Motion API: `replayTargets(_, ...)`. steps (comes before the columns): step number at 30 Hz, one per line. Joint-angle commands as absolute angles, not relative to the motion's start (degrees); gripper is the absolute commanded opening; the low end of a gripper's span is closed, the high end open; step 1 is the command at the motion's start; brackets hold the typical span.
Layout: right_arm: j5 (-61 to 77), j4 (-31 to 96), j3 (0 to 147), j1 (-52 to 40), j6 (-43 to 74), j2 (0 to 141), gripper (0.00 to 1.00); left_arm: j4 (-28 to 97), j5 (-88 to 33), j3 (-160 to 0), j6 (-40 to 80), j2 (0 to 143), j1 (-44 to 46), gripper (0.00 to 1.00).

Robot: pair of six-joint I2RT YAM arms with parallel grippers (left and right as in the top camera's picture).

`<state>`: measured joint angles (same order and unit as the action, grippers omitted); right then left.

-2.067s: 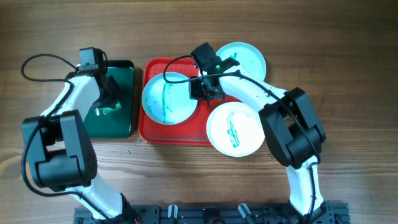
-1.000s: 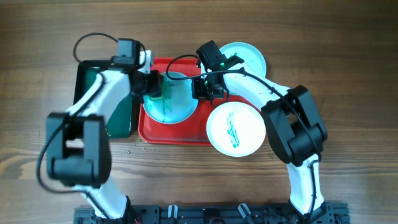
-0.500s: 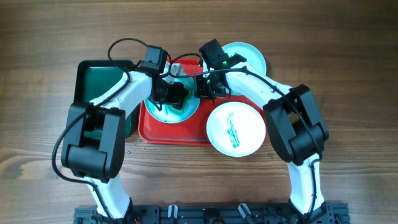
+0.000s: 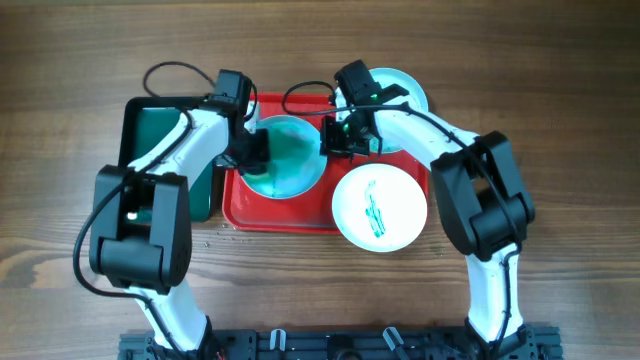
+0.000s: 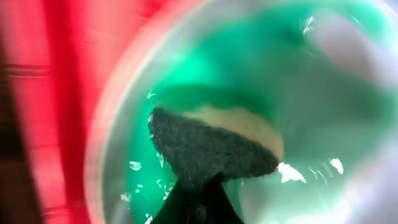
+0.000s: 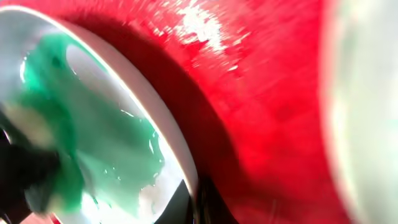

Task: Clean dirty plates on tray and stack at the side
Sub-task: 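Scrub the left plate with the sponge while the right gripper holds it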

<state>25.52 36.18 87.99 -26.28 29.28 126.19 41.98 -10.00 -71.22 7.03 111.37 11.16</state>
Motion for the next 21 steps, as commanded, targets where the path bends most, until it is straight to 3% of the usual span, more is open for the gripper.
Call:
replayTargets(1,23.2,36.0,86.9,-24.9,30.3,127.5,0.04,44.0,-31.7,-68.5,-7.3,114.7,14.0,0.04)
replayTargets(4,23.2,36.0,86.9,-24.9,30.4,127.5,0.04,42.1,-31.2,-68.5,-6.0,114.7,14.2,0.04)
replayTargets(8,23.2,36.0,86.9,-24.9,30.4,127.5,0.04,32.2,-20.3,-68.5,5.3,114.7,14.2,0.04)
replayTargets(12,23.2,36.1,86.9,-24.9,30.1,127.5,0.05,20.0,-1.5,-68.5,11.0,114.7,14.5,0.04)
replayTargets(16,23.2,36.1,86.9,-24.9,30.0,127.5,0.04,16.7,13.9,-68.5,11.3,114.7,14.5,0.04)
replayTargets(18,23.2,36.0,86.9,-24.9,30.0,127.5,0.04,17.5,15.5,-68.5,11.4,114.7,14.5,0.04)
replayTargets(21,24.2,36.0,86.9,-24.9,29.8,127.5,0.04,24.8,3.4,-68.5,9.1,114.7,14.5,0.04)
